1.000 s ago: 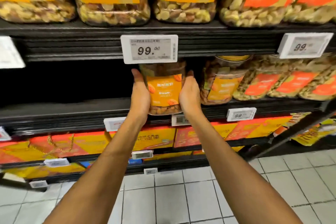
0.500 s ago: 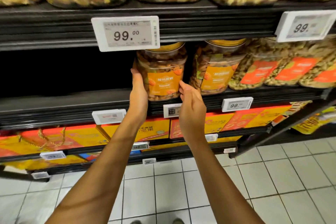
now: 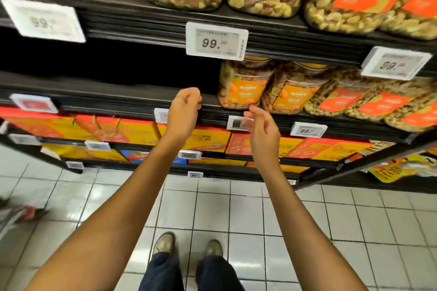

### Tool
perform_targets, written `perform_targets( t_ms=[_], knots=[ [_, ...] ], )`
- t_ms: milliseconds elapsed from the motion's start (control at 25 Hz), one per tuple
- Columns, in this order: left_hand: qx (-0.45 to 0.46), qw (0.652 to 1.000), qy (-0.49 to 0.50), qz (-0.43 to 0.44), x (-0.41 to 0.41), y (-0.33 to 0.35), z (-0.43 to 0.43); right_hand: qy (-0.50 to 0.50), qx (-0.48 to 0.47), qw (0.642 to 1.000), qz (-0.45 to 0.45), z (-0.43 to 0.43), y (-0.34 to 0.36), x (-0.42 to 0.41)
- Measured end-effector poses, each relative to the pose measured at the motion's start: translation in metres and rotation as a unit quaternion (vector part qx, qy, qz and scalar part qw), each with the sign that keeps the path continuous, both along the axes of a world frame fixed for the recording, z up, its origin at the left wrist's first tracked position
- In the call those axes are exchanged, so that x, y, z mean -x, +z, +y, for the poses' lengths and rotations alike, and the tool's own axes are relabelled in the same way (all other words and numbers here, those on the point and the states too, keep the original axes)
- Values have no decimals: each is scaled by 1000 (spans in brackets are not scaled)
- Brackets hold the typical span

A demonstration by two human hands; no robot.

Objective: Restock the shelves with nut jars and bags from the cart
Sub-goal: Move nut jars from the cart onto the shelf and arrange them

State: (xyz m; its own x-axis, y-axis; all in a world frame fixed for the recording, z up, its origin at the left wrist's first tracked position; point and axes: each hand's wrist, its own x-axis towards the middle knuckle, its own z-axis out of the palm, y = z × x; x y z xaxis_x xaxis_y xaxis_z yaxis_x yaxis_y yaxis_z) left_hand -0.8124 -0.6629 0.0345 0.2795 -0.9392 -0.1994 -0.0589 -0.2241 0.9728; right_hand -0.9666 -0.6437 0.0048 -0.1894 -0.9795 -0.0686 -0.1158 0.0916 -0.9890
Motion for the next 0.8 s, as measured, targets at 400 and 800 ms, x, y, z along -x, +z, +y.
perform_targets(
  t_ms=[400, 800],
  knots=[
    [-90, 934, 317, 135, -209, 28, 300, 459, -108, 882, 22, 159, 35, -231],
    [-21, 839, 526, 137, -447, 50, 518, 672, -33, 740, 8, 329, 53, -541]
  ],
)
